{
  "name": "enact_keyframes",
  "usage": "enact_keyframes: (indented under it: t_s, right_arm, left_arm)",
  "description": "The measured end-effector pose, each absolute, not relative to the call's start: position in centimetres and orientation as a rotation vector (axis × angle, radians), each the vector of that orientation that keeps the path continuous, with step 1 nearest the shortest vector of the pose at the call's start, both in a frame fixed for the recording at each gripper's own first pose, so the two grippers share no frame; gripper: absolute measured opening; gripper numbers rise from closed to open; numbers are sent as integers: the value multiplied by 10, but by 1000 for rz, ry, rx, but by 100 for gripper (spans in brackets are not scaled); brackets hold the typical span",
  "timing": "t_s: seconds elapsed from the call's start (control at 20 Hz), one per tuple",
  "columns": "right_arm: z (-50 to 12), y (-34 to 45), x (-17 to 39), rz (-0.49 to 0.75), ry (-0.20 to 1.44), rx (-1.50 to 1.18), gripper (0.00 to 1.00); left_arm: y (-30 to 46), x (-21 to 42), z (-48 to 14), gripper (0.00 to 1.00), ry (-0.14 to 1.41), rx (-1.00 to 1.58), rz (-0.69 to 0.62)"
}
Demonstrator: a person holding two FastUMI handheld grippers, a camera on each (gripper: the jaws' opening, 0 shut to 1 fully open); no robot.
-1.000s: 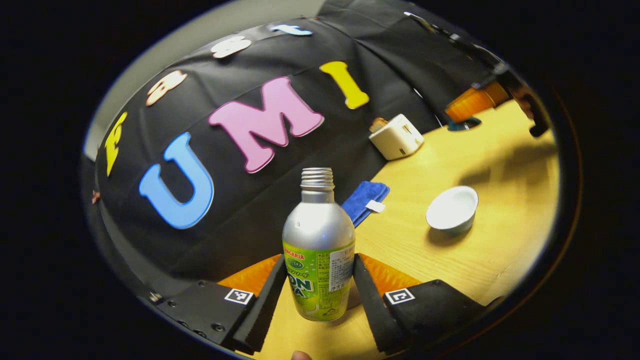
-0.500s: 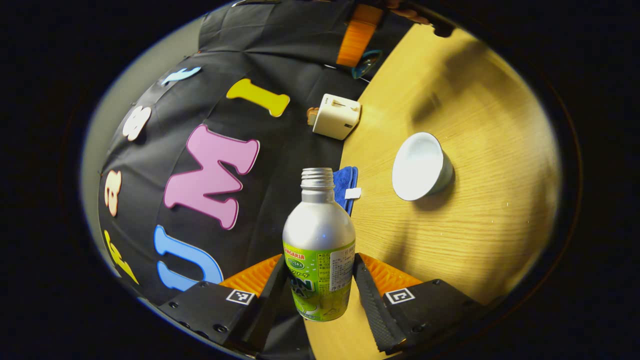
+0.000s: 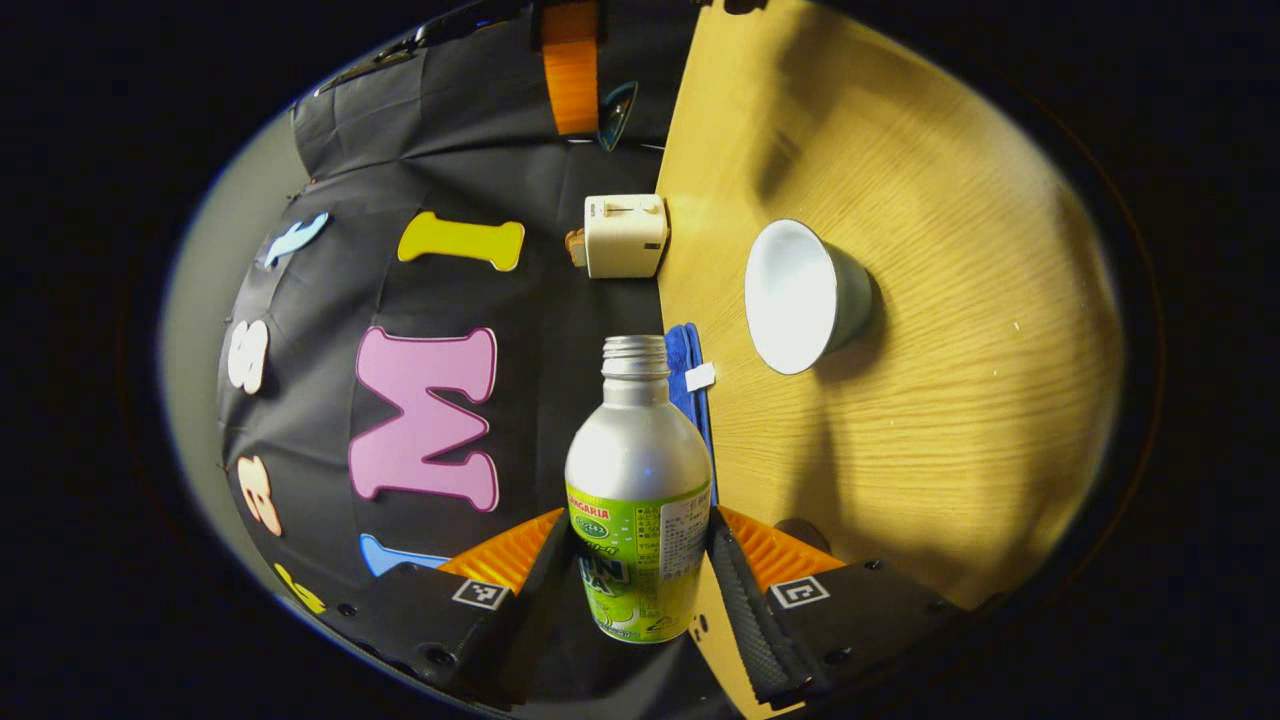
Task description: Open the teacup lid with one hand, grasp the water bottle and pour water into the teacup with the other hand; after pouring, place the water bottle on the coaster and then close the teacup lid.
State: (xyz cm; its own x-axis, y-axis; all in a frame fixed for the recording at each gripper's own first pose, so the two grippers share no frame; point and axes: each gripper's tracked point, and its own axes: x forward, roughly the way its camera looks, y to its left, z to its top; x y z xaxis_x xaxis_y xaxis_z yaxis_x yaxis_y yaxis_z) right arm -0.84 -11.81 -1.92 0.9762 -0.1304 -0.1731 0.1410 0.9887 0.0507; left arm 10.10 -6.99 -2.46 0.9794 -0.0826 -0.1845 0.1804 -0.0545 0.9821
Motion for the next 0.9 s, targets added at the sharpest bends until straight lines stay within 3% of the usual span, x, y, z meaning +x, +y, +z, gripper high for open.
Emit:
enact_keyframes:
  t_s: [0.9]
  right_arm:
    - [-13,-121,-11,-145,155,52,30]
  left_arm:
    - [-67,99,-43,80,128,1888,-287]
